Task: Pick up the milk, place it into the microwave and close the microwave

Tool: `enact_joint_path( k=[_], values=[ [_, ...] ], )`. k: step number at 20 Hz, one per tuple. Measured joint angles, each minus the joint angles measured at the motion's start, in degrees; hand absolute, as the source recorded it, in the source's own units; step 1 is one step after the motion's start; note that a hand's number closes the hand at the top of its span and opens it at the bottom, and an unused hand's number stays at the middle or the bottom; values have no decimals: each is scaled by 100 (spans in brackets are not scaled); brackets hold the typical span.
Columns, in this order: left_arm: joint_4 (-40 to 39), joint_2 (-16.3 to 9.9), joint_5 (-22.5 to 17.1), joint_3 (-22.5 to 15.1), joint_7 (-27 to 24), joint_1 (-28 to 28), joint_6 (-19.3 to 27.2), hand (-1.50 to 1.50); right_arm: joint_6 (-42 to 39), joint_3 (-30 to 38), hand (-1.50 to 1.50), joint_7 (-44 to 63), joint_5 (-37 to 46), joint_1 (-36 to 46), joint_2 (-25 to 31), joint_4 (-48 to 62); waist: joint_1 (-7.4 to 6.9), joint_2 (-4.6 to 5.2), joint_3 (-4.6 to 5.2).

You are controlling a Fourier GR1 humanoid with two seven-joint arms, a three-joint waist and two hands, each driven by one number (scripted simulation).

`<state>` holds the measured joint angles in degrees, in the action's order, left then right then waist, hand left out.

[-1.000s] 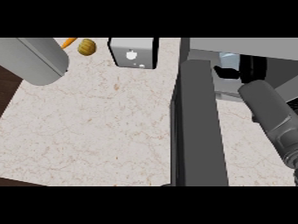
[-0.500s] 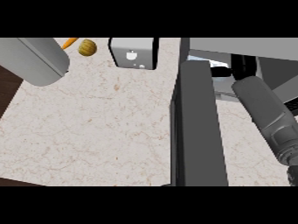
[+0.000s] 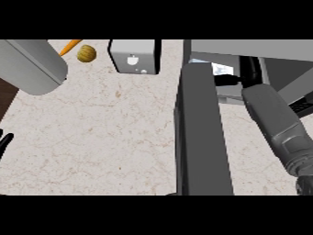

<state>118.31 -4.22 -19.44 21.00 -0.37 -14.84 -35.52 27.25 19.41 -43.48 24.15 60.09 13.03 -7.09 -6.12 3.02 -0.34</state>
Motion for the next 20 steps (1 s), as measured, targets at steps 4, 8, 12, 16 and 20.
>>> enact_joint_path(
  k=[4, 8, 12, 16, 20],
  values=[
    [15, 77, 73, -190, -2, 5, -70, -150, -568, 243, -150, -318, -280, -201, -74, -3, 115, -65, 5],
    [-35, 181, 215, -420, 39, 97, -64, 150, -1044, 431, -150, -447, -502, -333, -149, 26, 205, -110, 10],
    [14, 295, 340, -731, 106, 90, -53, 150, -1717, 577, -150, -633, -709, -570, -210, 46, 315, -168, 16],
    [81, 373, 454, -1164, 268, 76, 124, 150, -2437, 657, -150, -874, -871, -908, -249, 35, 404, -209, 19],
    [63, 402, 582, -1479, 366, 86, 256, 150, -2774, 631, -150, -1072, -978, -1322, -443, -110, 498, -256, 25]
  ],
)
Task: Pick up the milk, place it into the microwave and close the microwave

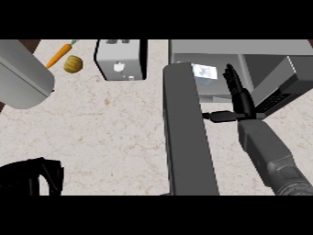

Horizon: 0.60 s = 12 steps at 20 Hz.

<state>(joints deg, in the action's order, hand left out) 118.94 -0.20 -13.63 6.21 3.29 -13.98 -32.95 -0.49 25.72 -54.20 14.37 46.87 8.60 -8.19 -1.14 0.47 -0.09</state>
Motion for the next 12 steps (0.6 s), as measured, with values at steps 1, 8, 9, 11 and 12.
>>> enact_joint_path(
  k=[1, 8, 9, 11, 12],
  values=[
    [41, -2, -33, -43, 130, 74, 49, 150, -43, -11, -150, -56, -25, -124, -48, -48, 20, -9, 2],
    [-134, 15, 339, -780, 211, 202, 327, 150, -428, -280, -150, -230, -79, -1035, -28, -628, 150, -64, 11],
    [-127, 15, 465, -910, 174, 195, 376, 150, -447, -323, -150, -219, -103, -1153, -81, -761, 157, -68, 12],
    [-161, 17, 614, -1105, 263, 383, 515, 150, -514, -399, -150, -183, -152, -1418, -104, -1035, 182, -76, 13],
    [-286, 17, 752, -1229, 216, 491, 611, 150, -554, -427, -150, -176, -178, -1568, -121, -1163, 209, -81, 15]
  ],
)
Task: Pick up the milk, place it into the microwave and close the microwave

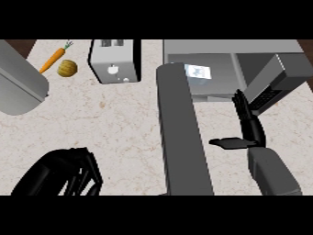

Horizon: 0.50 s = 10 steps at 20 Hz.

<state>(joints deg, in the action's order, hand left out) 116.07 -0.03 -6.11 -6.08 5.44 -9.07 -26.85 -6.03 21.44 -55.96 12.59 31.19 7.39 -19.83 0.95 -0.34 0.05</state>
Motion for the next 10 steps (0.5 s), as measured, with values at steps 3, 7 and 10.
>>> enact_joint_path(
  k=[3, 7, 10],
  values=[
    [-245, 1, 311, -412, -63, 277, 387, 150, -133, -90, -150, 21, -80, -529, 22, -462, 48, -10, 3],
    [-745, 2, 700, -837, -232, 804, 664, 150, -360, -208, -150, 60, -195, -1235, 105, -1149, 97, -10, 5],
    [-1383, 2, 917, -1181, -422, 1241, 911, 150, -509, -311, -150, 121, -287, -1756, 179, -1704, 119, 0, 6]
  ],
)
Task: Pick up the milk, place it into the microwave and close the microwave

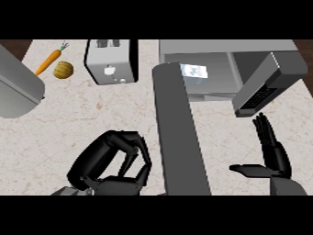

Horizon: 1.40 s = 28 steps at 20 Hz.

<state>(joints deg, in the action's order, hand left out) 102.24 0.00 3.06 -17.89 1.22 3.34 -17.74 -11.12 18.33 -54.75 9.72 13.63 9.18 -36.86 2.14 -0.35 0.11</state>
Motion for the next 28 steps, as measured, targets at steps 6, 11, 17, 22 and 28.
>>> enact_joint_path(
  k=[6, 11, 17, 22, 28],
  values=[
    [-1441, -5, 410, -633, -527, 642, 476, 150, -241, -233, -150, 223, -198, -906, 58, -1295, 33, 11, 3],
    [-2757, -21, 475, -1260, -1175, 1166, 1378, 150, -479, -417, -150, 434, -370, -1464, 238, -2315, 88, 28, 6],
    [-3959, -24, -28, -1979, -2146, 1665, 2622, 150, -987, -536, -150, 883, -933, -1773, 442, -3325, 200, 60, 12],
    [-4641, -22, -782, -2488, -2634, 2129, 3281, 150, -1217, -752, -150, 1269, -1316, -2095, 418, -4208, 323, 84, 17],
    [-5092, -40, -1627, -3022, -2614, 2642, 3703, 150, -1473, -925, -150, 1721, -1695, -2228, 566, -5061, 552, 127, 23]
  ],
)
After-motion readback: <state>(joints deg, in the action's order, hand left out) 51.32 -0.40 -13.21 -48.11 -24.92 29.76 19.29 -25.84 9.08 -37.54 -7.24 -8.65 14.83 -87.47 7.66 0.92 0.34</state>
